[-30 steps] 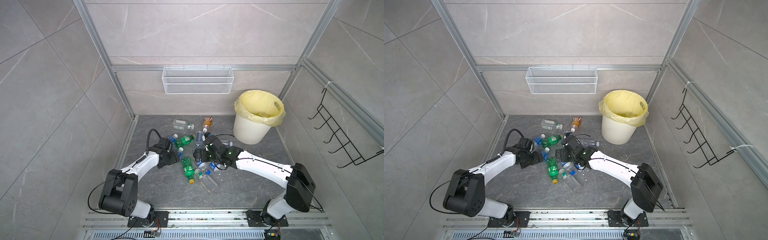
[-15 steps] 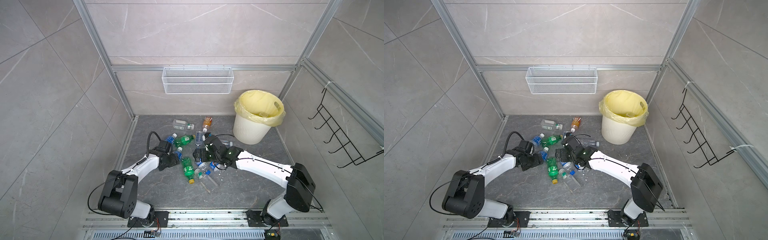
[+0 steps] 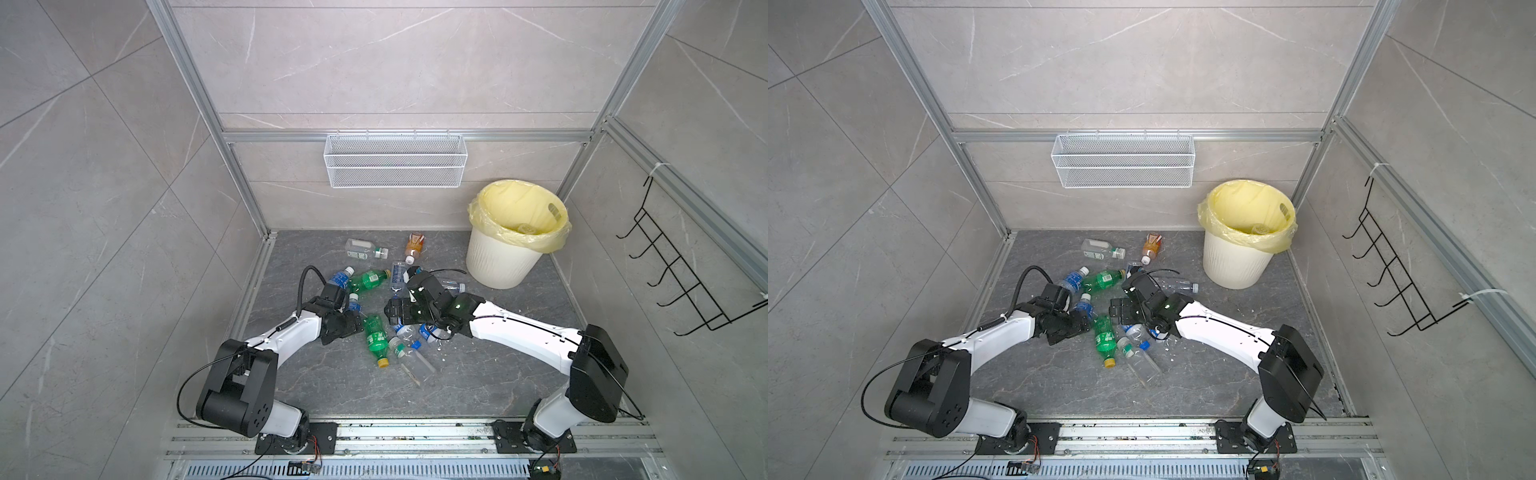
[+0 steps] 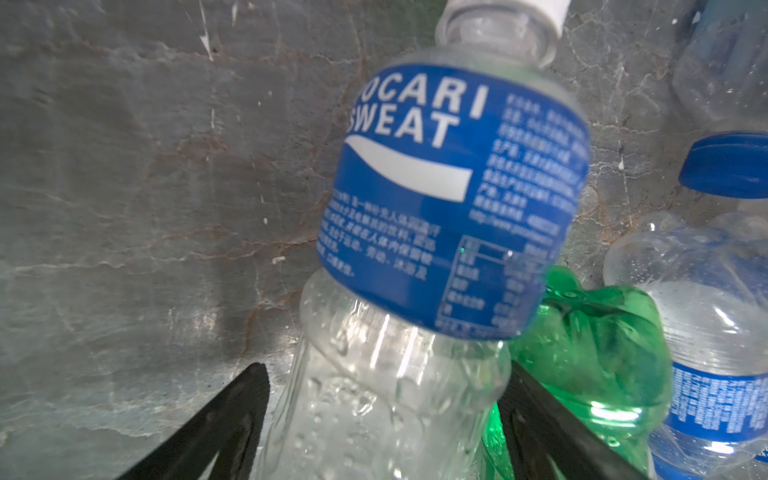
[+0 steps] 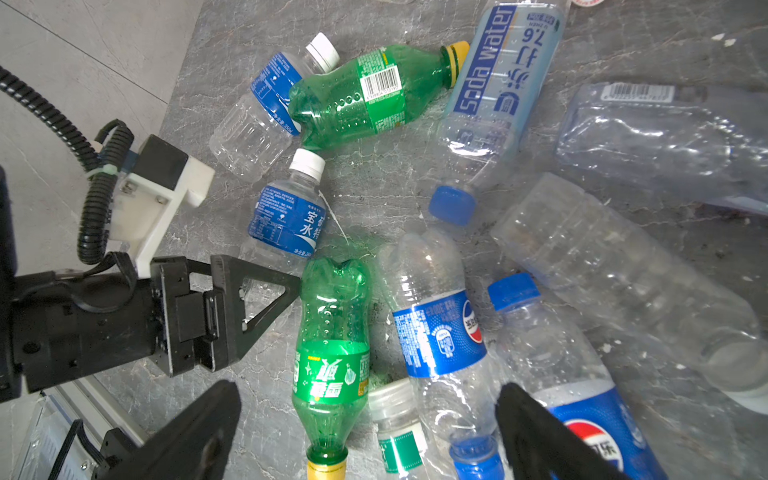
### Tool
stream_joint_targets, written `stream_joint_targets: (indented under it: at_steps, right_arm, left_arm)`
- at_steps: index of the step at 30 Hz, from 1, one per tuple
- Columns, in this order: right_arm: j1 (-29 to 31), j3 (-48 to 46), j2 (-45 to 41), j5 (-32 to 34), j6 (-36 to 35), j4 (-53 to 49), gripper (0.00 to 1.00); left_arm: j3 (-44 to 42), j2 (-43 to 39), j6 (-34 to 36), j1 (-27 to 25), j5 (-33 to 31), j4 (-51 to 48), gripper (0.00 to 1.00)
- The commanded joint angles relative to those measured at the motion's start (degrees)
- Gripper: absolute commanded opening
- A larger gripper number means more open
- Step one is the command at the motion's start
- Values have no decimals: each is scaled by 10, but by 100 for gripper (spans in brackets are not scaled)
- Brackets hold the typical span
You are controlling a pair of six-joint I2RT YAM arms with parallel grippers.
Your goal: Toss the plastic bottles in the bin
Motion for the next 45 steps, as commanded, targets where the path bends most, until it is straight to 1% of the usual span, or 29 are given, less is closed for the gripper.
stream_joint_targets:
  at_steps: [1, 13, 23, 32, 45]
  right_arm:
    - [-1, -4, 6, -5, 11, 10, 100]
    - [-5, -13, 2, -7, 16, 15, 100]
    - [-7, -14, 2, -16, 24, 21, 100]
    - [-14, -12, 1, -32, 36, 29, 100]
    - [-39, -10, -13, -59, 39, 25, 100]
  left_arm:
    - [3, 6, -6, -2, 7, 9, 87]
    - [1, 23, -5, -6, 15, 25, 77]
    - [-4, 13, -2, -11, 27, 28, 60]
    - [-1, -16, -2, -11, 44, 25, 55]
    - [26, -65, 8, -18, 84, 24, 52]
